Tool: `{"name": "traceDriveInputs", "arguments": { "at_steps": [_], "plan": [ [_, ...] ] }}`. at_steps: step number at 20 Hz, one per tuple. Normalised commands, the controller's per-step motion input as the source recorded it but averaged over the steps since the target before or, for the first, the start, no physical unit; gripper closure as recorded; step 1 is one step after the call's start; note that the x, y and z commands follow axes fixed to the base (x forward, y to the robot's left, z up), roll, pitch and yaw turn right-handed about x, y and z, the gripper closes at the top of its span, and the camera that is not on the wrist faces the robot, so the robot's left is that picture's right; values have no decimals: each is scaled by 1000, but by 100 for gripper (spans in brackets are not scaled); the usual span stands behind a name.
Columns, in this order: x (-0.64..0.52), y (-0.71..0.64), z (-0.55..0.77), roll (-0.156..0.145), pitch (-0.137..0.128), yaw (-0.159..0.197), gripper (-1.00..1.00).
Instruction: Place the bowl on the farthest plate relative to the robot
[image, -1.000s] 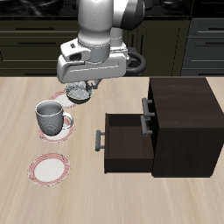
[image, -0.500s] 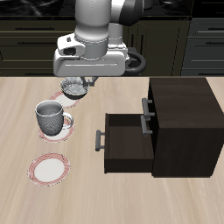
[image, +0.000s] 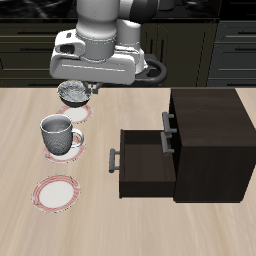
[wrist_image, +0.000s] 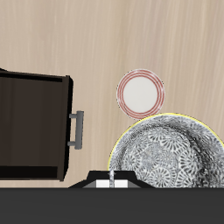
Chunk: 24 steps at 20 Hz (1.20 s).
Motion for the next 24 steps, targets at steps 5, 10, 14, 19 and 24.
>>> {"name": "traceDriveInputs", "arguments": {
  "at_steps": [5, 10, 14, 19, 24],
  "plan": [
    [68, -117, 174, -27, -34, -32, 100],
    [130, -192, 232, -23, -49, -18, 100],
    [60, -80, 148, -24, -42, -20, 100],
    [213, -9, 70, -18, -32, -20, 100],
    [155, 50, 40, 1, 4, 2, 100]
  ]
}}
